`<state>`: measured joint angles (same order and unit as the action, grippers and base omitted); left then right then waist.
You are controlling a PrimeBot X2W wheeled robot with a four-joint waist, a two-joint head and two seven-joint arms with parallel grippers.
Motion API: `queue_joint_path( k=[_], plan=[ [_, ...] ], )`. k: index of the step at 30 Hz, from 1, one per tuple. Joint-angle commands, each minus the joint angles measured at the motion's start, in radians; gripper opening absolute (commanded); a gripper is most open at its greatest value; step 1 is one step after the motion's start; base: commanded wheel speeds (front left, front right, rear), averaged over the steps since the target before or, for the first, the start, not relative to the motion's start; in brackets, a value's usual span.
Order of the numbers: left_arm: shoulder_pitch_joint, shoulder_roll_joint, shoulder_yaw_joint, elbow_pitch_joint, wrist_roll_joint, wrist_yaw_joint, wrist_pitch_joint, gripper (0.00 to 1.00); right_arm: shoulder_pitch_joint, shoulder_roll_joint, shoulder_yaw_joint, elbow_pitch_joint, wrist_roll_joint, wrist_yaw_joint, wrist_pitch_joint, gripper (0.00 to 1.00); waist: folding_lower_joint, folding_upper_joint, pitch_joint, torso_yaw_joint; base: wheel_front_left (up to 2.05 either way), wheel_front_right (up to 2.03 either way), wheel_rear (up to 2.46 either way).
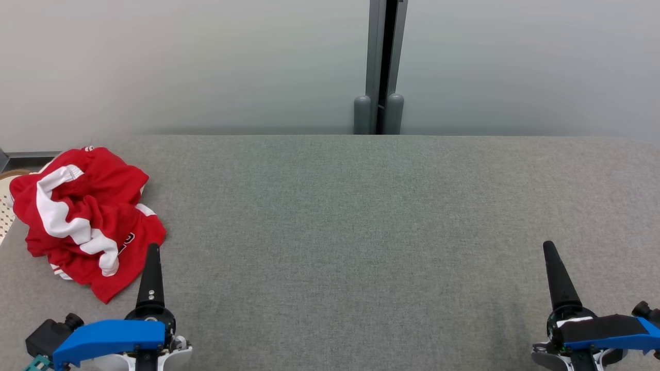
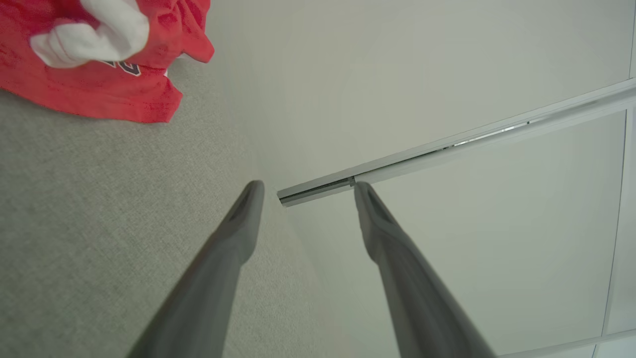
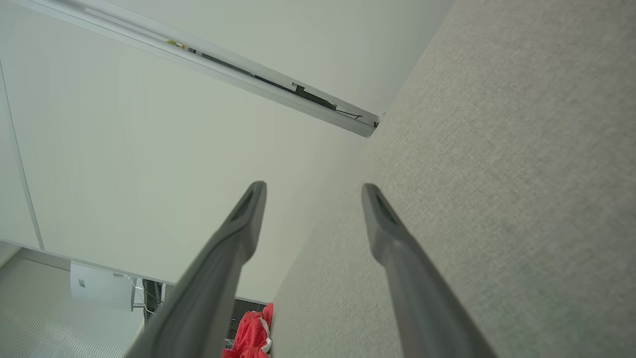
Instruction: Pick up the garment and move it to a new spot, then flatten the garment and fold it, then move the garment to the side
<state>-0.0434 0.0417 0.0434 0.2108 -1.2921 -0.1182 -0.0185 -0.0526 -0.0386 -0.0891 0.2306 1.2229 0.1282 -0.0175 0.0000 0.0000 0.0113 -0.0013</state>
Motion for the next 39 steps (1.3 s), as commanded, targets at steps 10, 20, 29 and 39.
queue_joint_path(
  k=[10,20,29,39],
  plan=[
    [-0.004,0.008,-0.031,-0.071,0.286,0.028,-0.041,1.0,0.0,-0.008,0.044,-0.039,-0.228,0.002,-0.042,1.0,0.0,0.0,0.005,-0.001,0.0,0.0,0.0],
    [0.017,0.009,-0.068,-0.058,0.498,0.037,-0.075,1.0,0.005,-0.009,0.077,-0.024,-0.396,0.002,-0.075,1.0,0.0,0.0,0.008,-0.004,0.0,0.0,0.0],
    [0.028,0.009,-0.074,-0.032,0.625,0.041,-0.102,1.0,0.003,-0.01,0.089,-0.005,-0.521,0.002,-0.102,1.0,0.0,0.0,0.009,-0.007,0.0,0.0,0.0],
    [0.036,0.009,-0.075,-0.001,0.732,0.051,-0.129,1.0,0.001,-0.011,0.098,0.018,-0.643,0.003,-0.13,1.0,0.0,0.0,0.009,-0.006,0.0,0.0,0.0]
  ],
)
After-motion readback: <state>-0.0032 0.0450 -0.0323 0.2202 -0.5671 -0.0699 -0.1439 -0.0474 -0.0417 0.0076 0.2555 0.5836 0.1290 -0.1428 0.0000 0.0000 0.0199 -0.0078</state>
